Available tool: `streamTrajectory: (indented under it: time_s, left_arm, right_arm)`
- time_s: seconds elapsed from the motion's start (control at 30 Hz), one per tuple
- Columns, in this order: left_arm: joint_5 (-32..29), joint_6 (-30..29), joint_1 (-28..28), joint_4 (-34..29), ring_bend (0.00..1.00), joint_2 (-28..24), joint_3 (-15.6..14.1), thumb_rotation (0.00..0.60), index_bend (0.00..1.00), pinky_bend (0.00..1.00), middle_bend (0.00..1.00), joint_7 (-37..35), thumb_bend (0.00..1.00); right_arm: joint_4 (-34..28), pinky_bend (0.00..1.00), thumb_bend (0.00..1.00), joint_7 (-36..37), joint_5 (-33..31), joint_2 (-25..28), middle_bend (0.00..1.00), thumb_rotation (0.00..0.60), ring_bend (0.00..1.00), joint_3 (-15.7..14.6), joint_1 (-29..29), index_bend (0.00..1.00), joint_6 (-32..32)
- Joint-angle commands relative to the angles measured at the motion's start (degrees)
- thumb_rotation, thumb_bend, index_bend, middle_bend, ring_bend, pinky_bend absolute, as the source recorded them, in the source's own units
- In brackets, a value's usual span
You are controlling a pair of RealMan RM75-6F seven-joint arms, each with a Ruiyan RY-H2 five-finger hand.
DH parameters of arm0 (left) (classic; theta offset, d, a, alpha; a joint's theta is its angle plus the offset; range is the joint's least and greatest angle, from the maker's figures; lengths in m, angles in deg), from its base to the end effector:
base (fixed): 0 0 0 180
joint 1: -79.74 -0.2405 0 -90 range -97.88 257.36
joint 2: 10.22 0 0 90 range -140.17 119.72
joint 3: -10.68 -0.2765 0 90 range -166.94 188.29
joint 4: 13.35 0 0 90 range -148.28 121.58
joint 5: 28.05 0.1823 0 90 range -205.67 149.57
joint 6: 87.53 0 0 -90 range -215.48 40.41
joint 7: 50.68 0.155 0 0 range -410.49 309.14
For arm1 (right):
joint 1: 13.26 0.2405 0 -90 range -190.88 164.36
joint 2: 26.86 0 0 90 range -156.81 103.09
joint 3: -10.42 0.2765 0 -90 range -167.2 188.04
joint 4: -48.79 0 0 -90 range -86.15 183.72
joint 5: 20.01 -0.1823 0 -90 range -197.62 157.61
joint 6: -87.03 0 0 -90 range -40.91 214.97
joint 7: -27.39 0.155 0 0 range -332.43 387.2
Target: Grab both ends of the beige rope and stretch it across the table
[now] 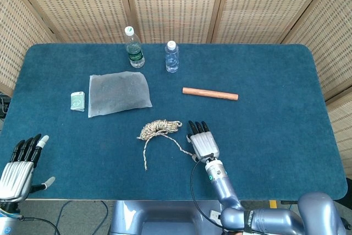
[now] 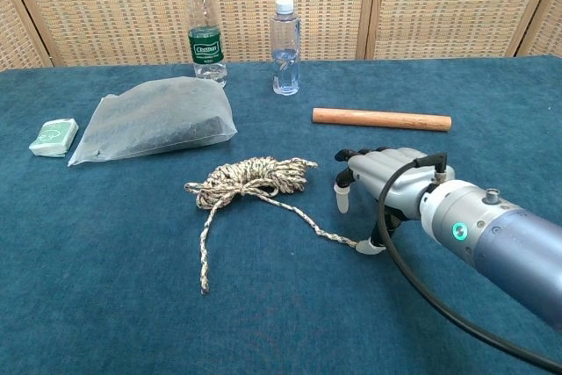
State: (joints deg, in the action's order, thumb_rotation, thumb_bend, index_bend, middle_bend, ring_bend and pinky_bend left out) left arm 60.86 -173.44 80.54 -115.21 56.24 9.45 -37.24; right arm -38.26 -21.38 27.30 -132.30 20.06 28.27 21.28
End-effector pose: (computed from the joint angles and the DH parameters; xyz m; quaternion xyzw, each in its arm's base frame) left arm -0.2947 0.1546 0.1592 -0.6165 -0.4034 -0.3544 0.5758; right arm -0.1393 -0.3140 -0.0739 0.7512 -0.3825 0.2810 0.4586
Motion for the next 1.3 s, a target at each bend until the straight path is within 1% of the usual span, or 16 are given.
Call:
streamTrajectory:
  time_s: [0.03, 0.23, 0.53, 0.8, 1.03, 1.3]
  left_arm:
    - [-0.04, 0.03, 0.01, 0.02, 0.00, 0.08, -0.04, 0.600, 0.00, 0.00, 0.00, 0.11, 0.06]
    - [-0.18, 0.04, 0.06, 0.03, 0.00, 0.17, -0.05, 0.600, 0.00, 0.00, 0.00, 0.28, 0.06]
    - [-0.10, 0.04, 0.11, 0.02, 0.00, 0.19, -0.19, 0.600, 0.00, 0.00, 0.00, 0.36, 0.06]
    - [-0.07, 0.14, 0.18, 0.06, 0.00, 0.22, -0.32, 0.600, 0.00, 0.00, 0.00, 0.37, 0.06]
    - [-0.01, 0.11, 0.20, -0.01, 0.00, 0.30, -0.39, 0.600, 0.00, 0.00, 0.00, 0.55, 0.06]
    - [-0.04, 0.29, 0.27, 0.04, 0.00, 0.39, -0.51, 0.600, 0.00, 0.00, 0.00, 0.77, 0.06]
  right_arm:
    - [0.51, 0.00, 0.28, 0.37, 0.72, -0.11, 0.00, 0.600, 0.00, -0.64, 0.08, 0.44, 0.45]
    - [1.02, 0.00, 0.30, 1.44, 1.51, -0.47, 0.00, 0.600, 0.00, -0.86, 0.11, 0.51, 0.74]
    - [1.66, 0.00, 0.31, 0.89, 1.37, -0.71, 0.00, 0.600, 0.00, -1.69, 0.10, 0.51, 0.88]
    - [2.33, 0.00, 0.39, 1.39, 1.76, -0.76, 0.00, 0.600, 0.00, -2.47, -0.12, 0.51, 1.58]
    - [2.98, 0.00, 0.44, 2.04, 2.43, -0.90, 0.00, 0.600, 0.00, -2.67, -0.14, 0.57, 2.10]
    - [3.48, 0.00, 0.44, 3.04, 3.74, -1.17, 0.00, 0.600, 0.00, -2.83, -0.42, 0.63, 1.90]
